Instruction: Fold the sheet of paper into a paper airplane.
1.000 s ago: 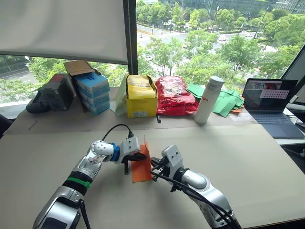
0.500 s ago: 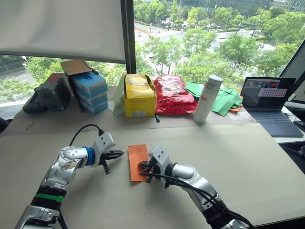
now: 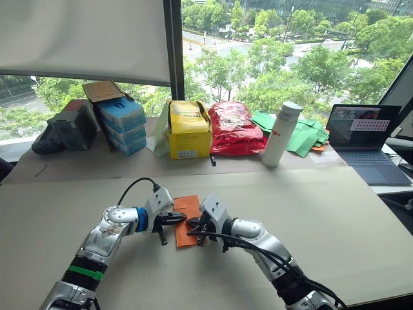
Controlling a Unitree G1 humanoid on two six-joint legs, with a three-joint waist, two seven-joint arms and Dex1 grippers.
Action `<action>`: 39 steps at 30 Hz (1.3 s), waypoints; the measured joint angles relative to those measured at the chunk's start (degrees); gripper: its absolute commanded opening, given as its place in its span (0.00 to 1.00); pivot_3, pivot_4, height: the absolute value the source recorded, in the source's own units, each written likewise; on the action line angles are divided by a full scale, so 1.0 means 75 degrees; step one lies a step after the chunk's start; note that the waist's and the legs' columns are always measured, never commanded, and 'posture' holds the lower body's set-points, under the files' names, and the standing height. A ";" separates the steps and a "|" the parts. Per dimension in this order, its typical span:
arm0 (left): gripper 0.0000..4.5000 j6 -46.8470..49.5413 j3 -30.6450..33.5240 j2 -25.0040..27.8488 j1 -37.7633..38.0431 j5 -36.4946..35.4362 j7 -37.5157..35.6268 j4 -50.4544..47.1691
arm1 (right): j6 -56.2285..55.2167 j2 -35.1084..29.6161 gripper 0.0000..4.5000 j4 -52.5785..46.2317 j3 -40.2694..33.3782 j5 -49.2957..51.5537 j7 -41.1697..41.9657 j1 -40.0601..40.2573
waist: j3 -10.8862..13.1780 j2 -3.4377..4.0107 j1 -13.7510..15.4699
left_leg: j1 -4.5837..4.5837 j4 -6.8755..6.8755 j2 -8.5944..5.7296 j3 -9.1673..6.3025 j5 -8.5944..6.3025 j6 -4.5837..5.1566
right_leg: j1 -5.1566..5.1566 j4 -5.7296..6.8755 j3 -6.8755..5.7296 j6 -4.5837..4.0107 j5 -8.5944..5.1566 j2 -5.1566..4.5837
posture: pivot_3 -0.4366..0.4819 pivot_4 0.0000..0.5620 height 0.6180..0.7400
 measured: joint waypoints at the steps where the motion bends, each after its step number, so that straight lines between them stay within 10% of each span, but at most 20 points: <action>1: 0.00 -0.0124 -0.0047 0.0038 0.0000 0.0057 -0.0021 0.0018 | 0.0090 -0.0028 0.00 -0.0081 -0.0011 0.0000 0.0016 0.0000 | 0.0000 0.0000 -0.0001 | 0.0001 0.0000 0.0000 0.0000 -0.0002 0.0003 | 0.0001 0.0000 0.0002 0.0000 0.0000 -0.0009 | 0.48 0.27 1.00; 39: 0.00 -0.0305 -0.0095 0.0218 0.0278 0.0292 0.0030 -0.0386 | -0.1613 0.0313 0.00 0.3770 -0.0636 -0.0601 0.0091 -0.2375 | 0.0000 0.0010 -0.0114 | 0.0049 -0.0079 -0.0007 0.0000 0.0000 0.0001 | 0.0006 0.0000 0.0000 -0.0017 0.0001 -0.0084 | 0.48 0.27 1.00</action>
